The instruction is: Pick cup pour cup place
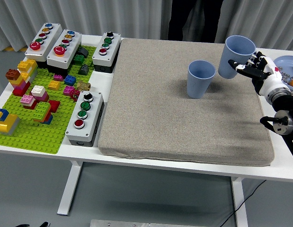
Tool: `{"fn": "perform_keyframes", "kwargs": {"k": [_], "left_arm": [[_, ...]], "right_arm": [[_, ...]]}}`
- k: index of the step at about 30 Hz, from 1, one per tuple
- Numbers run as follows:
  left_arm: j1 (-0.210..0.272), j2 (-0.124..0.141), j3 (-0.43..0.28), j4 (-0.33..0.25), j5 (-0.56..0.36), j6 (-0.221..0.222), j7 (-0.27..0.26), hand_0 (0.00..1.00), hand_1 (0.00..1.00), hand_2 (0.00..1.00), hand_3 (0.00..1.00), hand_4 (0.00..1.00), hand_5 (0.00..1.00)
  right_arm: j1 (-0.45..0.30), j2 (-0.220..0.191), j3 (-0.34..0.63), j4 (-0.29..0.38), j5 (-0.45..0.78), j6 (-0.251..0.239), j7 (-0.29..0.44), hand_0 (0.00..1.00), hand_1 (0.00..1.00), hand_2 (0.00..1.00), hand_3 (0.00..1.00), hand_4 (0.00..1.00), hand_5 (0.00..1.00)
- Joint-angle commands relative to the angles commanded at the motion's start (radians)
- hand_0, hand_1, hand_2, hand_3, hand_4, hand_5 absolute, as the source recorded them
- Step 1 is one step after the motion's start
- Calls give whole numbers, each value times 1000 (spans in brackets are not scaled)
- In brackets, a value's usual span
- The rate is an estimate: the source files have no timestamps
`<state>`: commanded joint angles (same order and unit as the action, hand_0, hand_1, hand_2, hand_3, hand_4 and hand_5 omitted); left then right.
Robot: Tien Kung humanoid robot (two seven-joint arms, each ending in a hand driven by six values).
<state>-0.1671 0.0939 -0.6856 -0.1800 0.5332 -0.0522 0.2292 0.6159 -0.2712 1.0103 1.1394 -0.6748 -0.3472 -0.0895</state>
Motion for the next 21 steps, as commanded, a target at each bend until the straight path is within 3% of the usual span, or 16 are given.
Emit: {"fn": "perform_keyframes", "kwargs": {"k": [21], "left_arm": [[-1, -8, 8, 0, -1, -3, 1, 779, 789, 856, 734, 511, 965]], "right_arm": [[-96, 5, -22, -9, -50, -37, 72, 858, 722, 586, 532, 562, 2]]}}
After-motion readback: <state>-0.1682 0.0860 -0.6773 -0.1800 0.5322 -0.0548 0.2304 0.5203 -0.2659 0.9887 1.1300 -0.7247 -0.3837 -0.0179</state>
